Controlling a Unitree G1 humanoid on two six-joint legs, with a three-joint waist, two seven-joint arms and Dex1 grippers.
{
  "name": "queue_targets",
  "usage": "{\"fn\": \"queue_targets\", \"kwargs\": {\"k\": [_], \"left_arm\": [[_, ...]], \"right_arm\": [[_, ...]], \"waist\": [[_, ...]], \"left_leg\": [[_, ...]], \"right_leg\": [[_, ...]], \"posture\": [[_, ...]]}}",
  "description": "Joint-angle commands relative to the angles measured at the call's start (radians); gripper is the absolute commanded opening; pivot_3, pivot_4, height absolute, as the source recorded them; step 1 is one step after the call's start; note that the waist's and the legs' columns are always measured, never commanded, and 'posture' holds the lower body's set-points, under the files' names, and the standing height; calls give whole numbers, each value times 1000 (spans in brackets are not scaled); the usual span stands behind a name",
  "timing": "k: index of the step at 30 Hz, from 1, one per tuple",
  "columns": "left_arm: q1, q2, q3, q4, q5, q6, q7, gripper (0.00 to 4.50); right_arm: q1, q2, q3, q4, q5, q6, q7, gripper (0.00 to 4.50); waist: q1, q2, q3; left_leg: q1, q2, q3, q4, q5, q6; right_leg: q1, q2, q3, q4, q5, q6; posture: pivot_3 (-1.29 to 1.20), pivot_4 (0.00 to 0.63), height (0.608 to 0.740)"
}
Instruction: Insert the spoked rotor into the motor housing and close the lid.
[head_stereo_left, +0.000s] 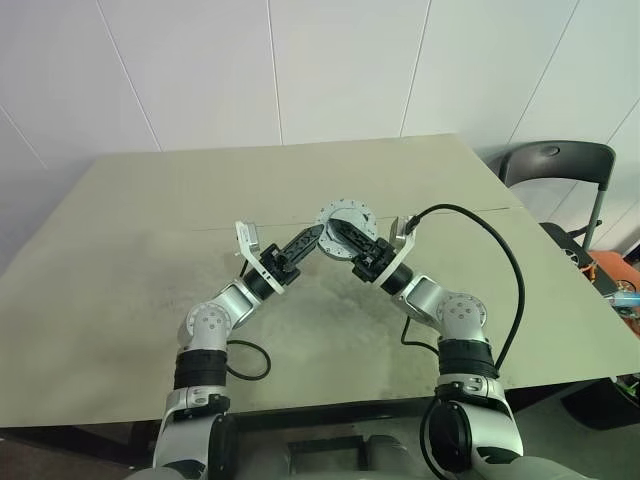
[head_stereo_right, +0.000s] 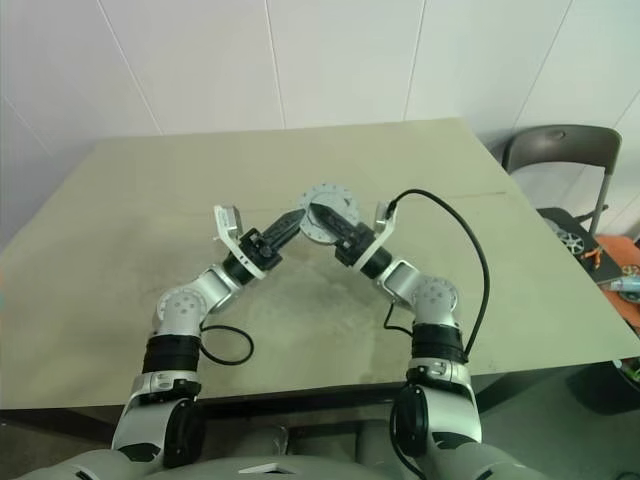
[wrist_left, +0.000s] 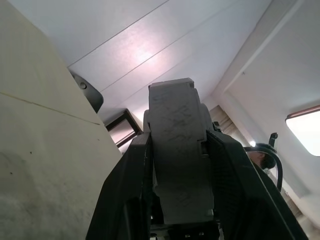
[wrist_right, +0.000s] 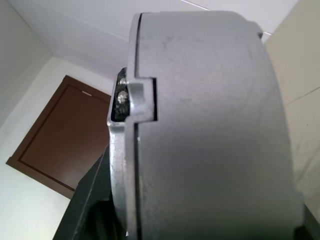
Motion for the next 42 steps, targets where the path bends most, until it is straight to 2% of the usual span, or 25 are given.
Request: {"fn": "queue_targets", "kwargs": {"k": [1, 3, 5, 18, 25, 42], "left_arm": [[-21, -11, -123, -14, 34, 53, -68, 1552], [-26, -6, -127, -6, 43, 53, -76, 1552], [-40, -5, -114, 21, 49, 54, -60, 1291], [-28, -16, -97, 17, 34, 52, -75, 1281], [-21, -29, -91, 11, 33, 47, -74, 1281], [-51, -87, 70, 49, -11, -61, -11, 1281]], "right_arm": [[-47, 23, 3, -19, 26, -13, 5, 2287], [-47, 24, 2, -19, 23, -11, 7, 2287], [-46, 24, 2, -20, 20, -10, 9, 2264], [-45, 29, -7, -28, 20, 5, 21, 2264], [-43, 31, -8, -35, 21, 21, 21, 4464], [-44, 34, -7, -18, 5, 12, 16, 4464]], "waist": [[0, 0, 0], [0, 0, 0], [0, 0, 0], [0, 0, 0], [0, 0, 0], [1, 0, 0]], "left_leg": [[0, 0, 0, 0, 0, 0], [0, 0, 0, 0, 0, 0], [0, 0, 0, 0, 0, 0], [0, 0, 0, 0, 0, 0], [0, 0, 0, 0, 0, 0], [0, 0, 0, 0, 0, 0]], "right_leg": [[0, 0, 0, 0, 0, 0], [0, 0, 0, 0, 0, 0], [0, 0, 0, 0, 0, 0], [0, 0, 0, 0, 0, 0], [0, 0, 0, 0, 0, 0], [0, 0, 0, 0, 0, 0]], "posture": [[0, 0, 740], [0, 0, 740], [0, 0, 740], [0, 0, 740], [0, 0, 740], [0, 0, 740]]}}
